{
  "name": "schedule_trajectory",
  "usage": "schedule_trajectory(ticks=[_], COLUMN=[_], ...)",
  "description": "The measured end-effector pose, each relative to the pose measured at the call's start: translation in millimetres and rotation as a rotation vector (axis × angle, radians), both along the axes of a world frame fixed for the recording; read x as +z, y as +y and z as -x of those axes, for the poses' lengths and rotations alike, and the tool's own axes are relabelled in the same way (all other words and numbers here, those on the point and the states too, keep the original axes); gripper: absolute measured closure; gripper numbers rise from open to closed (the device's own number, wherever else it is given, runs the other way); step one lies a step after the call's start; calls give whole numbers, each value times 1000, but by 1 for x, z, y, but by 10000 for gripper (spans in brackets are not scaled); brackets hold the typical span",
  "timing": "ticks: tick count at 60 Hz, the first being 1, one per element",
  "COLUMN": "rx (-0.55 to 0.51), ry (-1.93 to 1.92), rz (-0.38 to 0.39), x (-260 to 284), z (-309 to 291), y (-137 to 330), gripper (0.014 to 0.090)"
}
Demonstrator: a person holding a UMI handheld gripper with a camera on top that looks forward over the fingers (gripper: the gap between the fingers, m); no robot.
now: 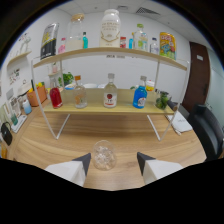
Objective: Make me a cup of Mount Fuji.
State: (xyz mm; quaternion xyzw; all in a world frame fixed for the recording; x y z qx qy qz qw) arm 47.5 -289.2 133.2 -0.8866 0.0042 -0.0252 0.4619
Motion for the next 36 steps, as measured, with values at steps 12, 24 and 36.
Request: schedule_trajectory(ticks=[12,24,36], rx=[-16,-35,2], ry=[0,17,75], rz=[5,26,-62], x=[2,-7,12], z=[-2,5,50], y=[-9,-35,-29], gripper=[189,196,196])
